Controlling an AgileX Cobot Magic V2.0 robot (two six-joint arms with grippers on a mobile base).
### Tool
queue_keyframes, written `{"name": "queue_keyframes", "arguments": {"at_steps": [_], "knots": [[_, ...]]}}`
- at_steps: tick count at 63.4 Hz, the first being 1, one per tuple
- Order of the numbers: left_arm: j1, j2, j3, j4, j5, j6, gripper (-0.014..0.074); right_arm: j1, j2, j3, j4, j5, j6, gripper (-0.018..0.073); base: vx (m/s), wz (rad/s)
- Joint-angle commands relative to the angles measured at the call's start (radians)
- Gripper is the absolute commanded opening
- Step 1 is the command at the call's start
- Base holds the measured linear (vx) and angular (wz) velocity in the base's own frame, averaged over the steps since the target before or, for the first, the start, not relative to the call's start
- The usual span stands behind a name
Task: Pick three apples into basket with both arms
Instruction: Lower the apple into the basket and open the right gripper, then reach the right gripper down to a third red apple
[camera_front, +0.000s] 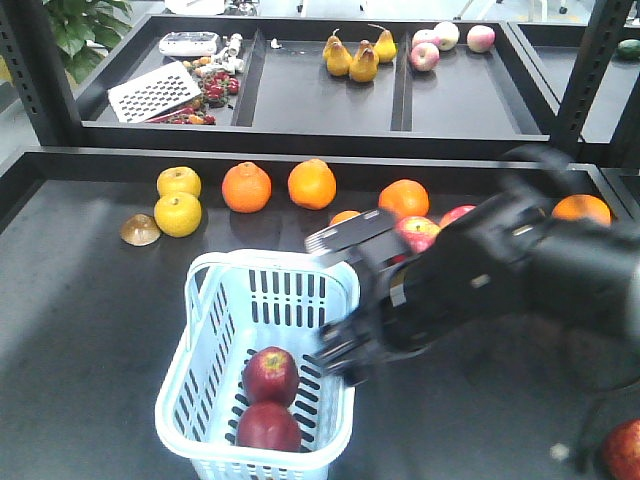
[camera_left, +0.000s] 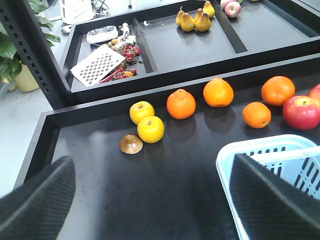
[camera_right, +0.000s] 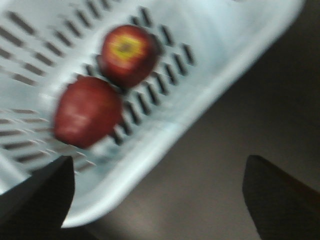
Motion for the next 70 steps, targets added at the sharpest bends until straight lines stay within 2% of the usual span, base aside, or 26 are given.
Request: {"name": "queue_keyframes", "arguments": {"at_steps": [1,11,36,45,56,70], "knots": [[0.000,-0.004,-0.028,0.024,-0.056,-0.013,0.0588,-0.077,-0.086,-0.026,-0.058,0.073,0.010,0.0616,0.00,0.00],[0.000,-0.004,-0.028,0.024,-0.056,-0.013,0.0588,-0.236,-0.136,-0.013,-0.068,0.164,-0.007,0.0613,0.00,0.00],[0.000,-0.004,-0.028,0.024,-0.056,-0.013,0.0588,-0.671,-0.180,0.253,-0.078,0.126,-0.036,0.0613,0.00,0.00],[0.000,-0.004,-0.028,0.024,-0.056,-0.013,0.0588,-0.799,-0.180,0.301,-0.079,0.082,-0.069,0.0613,0.00,0.00],[0.000,-0.004,-0.028,0.024,-0.056,-0.013,0.0588,-0.890,-0.176,0.323,-0.067,-0.002,-0.062,0.0613,0.00,0.00],[0.000,-0.004,-0.028,0.024,-0.056,-0.013,0.0588,-0.902,-0.085,0.323,-0.074,-0.031,-0.057,0.0613,0.00,0.00]]}}
